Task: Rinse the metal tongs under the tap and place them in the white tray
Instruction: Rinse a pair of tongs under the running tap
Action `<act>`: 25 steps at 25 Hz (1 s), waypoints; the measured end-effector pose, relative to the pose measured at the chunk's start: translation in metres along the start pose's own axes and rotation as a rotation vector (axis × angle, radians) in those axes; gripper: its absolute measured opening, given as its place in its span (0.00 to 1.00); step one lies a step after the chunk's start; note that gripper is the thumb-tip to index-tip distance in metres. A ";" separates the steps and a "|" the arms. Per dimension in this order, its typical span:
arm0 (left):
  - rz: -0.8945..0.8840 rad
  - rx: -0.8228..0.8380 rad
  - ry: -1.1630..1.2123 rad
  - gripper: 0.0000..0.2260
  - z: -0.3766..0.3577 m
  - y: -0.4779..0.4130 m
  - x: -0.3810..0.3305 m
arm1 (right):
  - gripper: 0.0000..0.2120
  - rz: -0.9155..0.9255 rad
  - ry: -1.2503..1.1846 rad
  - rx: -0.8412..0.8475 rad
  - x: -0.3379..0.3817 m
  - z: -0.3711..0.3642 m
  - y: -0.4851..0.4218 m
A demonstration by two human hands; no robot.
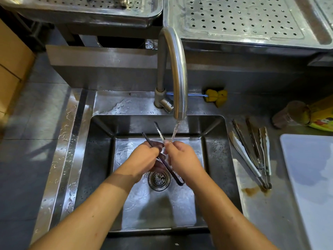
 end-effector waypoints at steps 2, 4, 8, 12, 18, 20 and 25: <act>-0.008 0.062 -0.017 0.07 0.001 0.003 -0.001 | 0.15 0.012 -0.066 0.076 0.016 -0.010 -0.009; -0.011 0.160 -0.051 0.06 -0.003 0.008 -0.002 | 0.11 0.002 -0.194 0.138 0.032 -0.015 -0.015; -0.044 0.128 -0.087 0.04 0.001 0.011 -0.007 | 0.08 -0.124 -0.434 0.166 0.039 -0.011 -0.018; -0.071 -0.100 0.055 0.12 0.013 0.001 -0.019 | 0.06 -0.095 -0.491 0.241 0.033 -0.016 0.002; -0.143 -0.155 0.028 0.09 0.009 -0.009 -0.054 | 0.08 0.147 -0.191 -0.076 0.004 0.017 0.017; -0.185 -0.106 -0.011 0.06 -0.001 -0.006 -0.058 | 0.10 0.054 -0.310 -0.034 -0.006 0.013 0.018; -0.220 0.152 -0.260 0.14 -0.027 0.006 -0.031 | 0.11 -0.099 -0.456 -0.018 -0.014 0.012 0.006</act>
Point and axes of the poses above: each hand's wrist, its own y-axis away from the middle knuckle, its own z-axis out of the back of the hand, x = y × z, the point moved 9 cm from there along -y, towards the middle knuckle, and after that the axes turned 9 degrees about -x, right-handed, at the moved point
